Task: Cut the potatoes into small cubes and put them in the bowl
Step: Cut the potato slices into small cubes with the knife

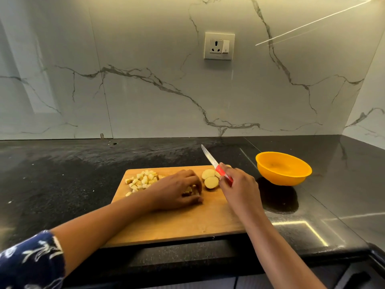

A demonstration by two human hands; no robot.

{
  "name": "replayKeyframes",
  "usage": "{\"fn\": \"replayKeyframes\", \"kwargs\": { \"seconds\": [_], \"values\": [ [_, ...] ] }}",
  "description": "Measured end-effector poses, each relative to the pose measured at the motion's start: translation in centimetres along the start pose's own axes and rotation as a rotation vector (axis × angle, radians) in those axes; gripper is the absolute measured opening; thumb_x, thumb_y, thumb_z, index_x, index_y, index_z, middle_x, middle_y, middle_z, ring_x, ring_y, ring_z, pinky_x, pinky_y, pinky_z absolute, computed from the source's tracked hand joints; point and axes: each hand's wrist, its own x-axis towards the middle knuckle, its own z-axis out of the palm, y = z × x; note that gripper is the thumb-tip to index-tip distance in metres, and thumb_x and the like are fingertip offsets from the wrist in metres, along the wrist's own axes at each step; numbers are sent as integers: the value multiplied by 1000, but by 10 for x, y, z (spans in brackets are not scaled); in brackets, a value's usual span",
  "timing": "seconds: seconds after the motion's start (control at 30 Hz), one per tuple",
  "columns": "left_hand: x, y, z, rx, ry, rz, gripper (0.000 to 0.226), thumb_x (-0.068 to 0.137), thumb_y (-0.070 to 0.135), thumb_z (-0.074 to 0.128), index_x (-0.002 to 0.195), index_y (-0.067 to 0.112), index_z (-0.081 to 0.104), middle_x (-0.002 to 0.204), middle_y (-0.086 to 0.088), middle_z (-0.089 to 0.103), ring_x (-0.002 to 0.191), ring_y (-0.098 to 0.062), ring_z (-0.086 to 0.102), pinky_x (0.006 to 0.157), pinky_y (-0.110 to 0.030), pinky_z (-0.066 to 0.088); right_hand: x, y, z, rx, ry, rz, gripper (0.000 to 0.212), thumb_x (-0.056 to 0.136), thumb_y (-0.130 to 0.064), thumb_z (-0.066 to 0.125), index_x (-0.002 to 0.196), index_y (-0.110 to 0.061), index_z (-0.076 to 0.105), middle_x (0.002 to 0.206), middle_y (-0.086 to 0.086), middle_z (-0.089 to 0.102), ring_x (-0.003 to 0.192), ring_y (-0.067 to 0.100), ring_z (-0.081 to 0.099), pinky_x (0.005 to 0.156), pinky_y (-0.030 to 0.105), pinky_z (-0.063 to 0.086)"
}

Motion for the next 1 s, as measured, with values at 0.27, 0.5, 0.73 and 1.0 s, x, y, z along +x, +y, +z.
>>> {"fn": "replayKeyframes", "kwargs": {
  "seconds": [0.27, 0.5, 0.73, 1.0],
  "values": [
    [-24, -38, -23, -101, 133, -132, 15, 86, 17, 65, 96, 24, 56, 93, 8, 59, 84, -6, 56, 75, -13, 45, -3, -4, 1, 0, -54, -4, 42, 95, -26, 52, 136, -28, 50, 102, 0, 66, 85, 13, 54, 73, 24, 40],
    [-58, -69, -39, -185, 221, -218, 34, 86, 9, 63, 108, 33, 57, 114, 9, 61, 108, -6, 55, 93, -17, 42, -8, -11, 3, 21, -62, -15, 43, 96, -29, 52, 138, -26, 47, 109, -2, 66, 84, 6, 50, 67, 14, 35],
    [-33, -37, -18, 113, -61, -79, 68, 78, 71, 31, 129, 32, 53, 131, 15, 51, 119, -5, 44, 102, -23, 34, 12, -17, 12, 119, -89, 98, 43, 94, -24, 54, 136, -23, 50, 122, 2, 64, 100, 12, 58, 76, 20, 42],
    [-42, -79, -33, 42, 232, -41, 9, 89, 28, 63, 95, 27, 68, 101, 7, 69, 96, -6, 62, 115, -44, 25, 12, -10, 9, 104, -88, 120, 42, 95, -25, 53, 137, -23, 50, 125, 2, 62, 95, 8, 56, 80, 20, 41]
  ]
}}
